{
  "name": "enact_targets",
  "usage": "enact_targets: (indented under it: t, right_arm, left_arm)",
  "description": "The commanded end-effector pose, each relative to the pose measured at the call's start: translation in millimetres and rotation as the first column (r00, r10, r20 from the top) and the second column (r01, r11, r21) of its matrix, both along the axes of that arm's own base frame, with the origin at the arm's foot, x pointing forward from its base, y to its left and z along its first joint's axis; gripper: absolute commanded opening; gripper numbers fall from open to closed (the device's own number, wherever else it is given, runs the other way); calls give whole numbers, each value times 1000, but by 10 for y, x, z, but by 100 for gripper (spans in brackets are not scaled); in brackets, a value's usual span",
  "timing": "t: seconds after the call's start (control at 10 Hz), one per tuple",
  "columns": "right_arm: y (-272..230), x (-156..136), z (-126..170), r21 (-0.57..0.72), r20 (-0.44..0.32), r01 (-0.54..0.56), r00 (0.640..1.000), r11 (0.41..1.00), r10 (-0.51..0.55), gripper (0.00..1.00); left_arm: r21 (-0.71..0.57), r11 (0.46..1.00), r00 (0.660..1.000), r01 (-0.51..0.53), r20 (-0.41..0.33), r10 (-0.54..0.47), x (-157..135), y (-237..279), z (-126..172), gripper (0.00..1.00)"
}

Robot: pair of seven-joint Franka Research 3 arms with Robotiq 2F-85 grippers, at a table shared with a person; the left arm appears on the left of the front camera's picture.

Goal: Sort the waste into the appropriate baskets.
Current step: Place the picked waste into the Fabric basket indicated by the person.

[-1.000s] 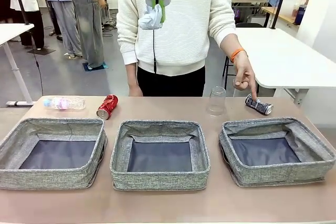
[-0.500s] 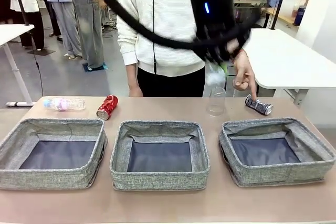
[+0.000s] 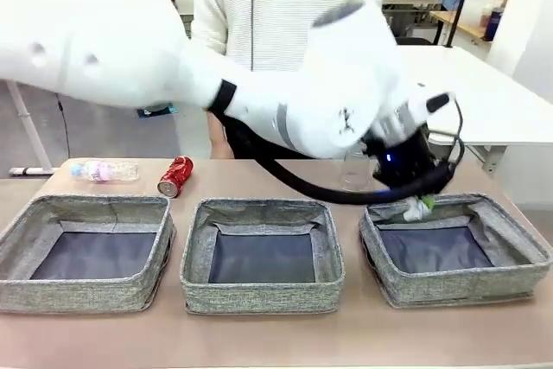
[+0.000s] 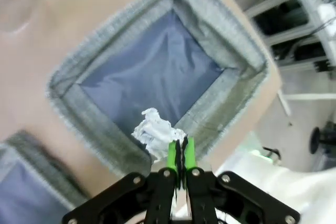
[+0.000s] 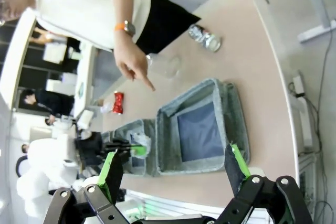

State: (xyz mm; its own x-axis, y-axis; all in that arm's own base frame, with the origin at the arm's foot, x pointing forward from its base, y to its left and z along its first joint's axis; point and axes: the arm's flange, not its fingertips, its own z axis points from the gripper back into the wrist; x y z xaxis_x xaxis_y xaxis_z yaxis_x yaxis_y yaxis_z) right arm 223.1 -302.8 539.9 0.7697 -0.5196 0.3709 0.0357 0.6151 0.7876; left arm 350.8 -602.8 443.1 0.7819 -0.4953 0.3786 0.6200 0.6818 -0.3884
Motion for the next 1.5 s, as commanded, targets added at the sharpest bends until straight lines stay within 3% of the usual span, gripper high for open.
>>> enact_targets:
  t: [0.0, 0.4, 0.5, 0.6, 0.7, 0.8, 0.9, 1.2, 1.3, 1.4]
  right_arm:
    - [-20, -76, -5, -9, 26, 18, 999, 1000, -18, 100]
    - [-20, -76, -5, -9, 26, 18, 999, 1000, -18, 100]
    - [-20, -76, -5, -9, 26, 18, 999, 1000, -18, 100]
    - [-20, -76, -5, -9, 26, 18, 999, 1000, -18, 100]
    - [-20, -76, -5, -9, 26, 18, 999, 1000, -18, 100]
    - [-20, -76, -5, -9, 26, 18, 999, 1000, -18, 100]
    - [-20, -76, -5, -9, 26, 18, 999, 1000, -18, 100]
    - [-20, -76, -5, -9, 26, 18, 999, 1000, -18, 100]
    - [-20, -76, -5, -9, 26, 18, 999, 1000, -18, 100]
    - [-20, -76, -5, -9, 26, 18, 999, 1000, -18, 100]
  left_arm:
    - [128, 992, 1000, -5, 4, 4, 0, -358, 90, 4]
    - [155, 987, 999, -36, 26, 32, 12, -393, 26, 4]
    - [154, 987, 999, -35, 22, 32, 26, -391, 42, 62]
    - [158, 987, 999, -38, 30, 33, 29, -385, 58, 62]
    - [156, 987, 999, -44, 34, 39, 35, -371, 70, 100]
    - [154, 987, 999, -45, 29, 41, 48, -356, 80, 66]
    - [155, 987, 999, -46, 25, 43, 49, -346, 85, 100]
    - [136, 989, 999, -53, 12, 52, 37, -246, 116, 100]
    - [60, 996, 995, 69, -77, -64, 33, -253, 118, 100]
    - [154, 988, 1000, -12, 29, 7, 20, -314, 68, 100]
